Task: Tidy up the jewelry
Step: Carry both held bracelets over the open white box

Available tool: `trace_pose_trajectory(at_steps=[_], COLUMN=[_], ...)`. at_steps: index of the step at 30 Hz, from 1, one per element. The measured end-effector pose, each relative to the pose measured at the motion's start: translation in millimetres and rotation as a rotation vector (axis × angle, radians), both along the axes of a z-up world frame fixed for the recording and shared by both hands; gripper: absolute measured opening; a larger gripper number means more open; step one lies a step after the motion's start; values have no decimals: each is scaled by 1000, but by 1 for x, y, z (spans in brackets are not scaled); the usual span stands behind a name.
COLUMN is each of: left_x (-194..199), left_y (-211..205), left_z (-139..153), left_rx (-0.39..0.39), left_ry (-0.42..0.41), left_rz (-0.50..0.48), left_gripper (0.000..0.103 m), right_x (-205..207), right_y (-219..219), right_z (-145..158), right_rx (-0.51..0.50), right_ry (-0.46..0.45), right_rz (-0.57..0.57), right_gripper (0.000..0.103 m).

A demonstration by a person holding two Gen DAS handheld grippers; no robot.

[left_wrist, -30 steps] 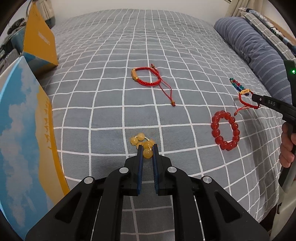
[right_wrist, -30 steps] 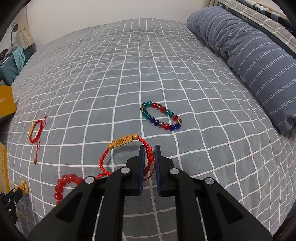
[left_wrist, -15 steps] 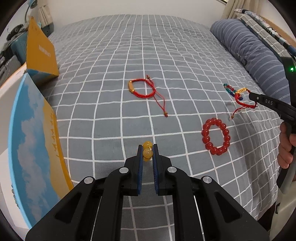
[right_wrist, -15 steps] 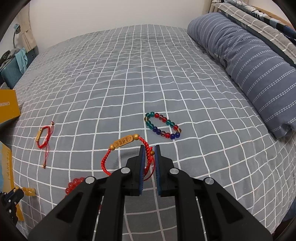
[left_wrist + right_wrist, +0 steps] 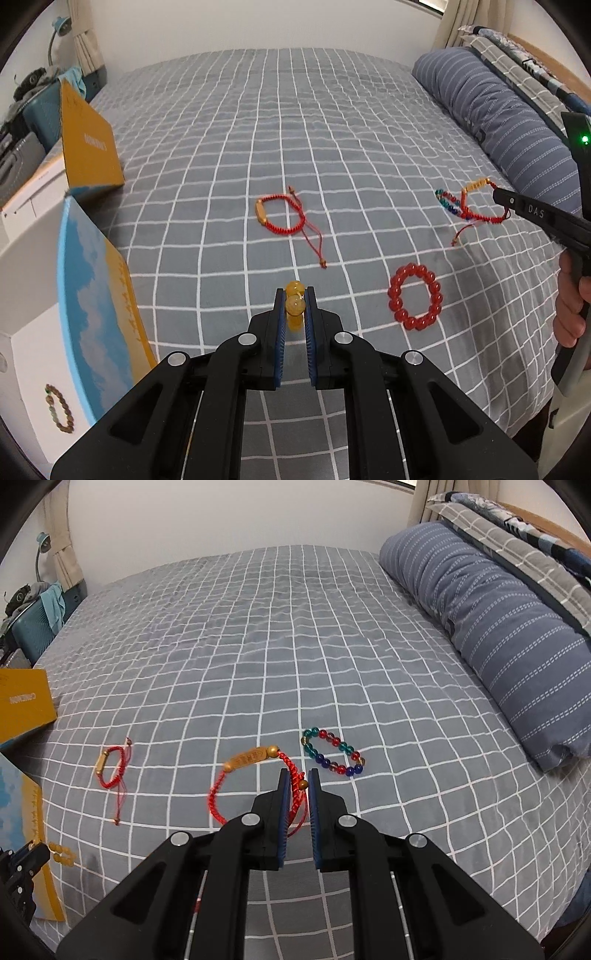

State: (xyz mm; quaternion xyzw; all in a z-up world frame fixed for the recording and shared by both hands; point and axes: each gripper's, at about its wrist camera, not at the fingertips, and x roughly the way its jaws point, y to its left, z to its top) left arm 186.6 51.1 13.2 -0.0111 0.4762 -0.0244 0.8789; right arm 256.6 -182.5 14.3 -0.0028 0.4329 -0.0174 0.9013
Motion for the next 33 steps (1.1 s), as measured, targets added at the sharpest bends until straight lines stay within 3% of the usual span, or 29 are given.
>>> trace_pose_trajectory(at_steps=[20,33], left_x=[10,-10], left_y=[29,86], left_z=[54,85], left_rx=[8,17], left_ry=[-63,-125], left_rz=[29,135], left_gripper=[9,9], right_x=[-19,-39], right_y=[54,121], right_z=[55,83], right_rx=[-35,6], right_ry=[-115,-174], right_rz=[35,145], right_gripper=[9,9])
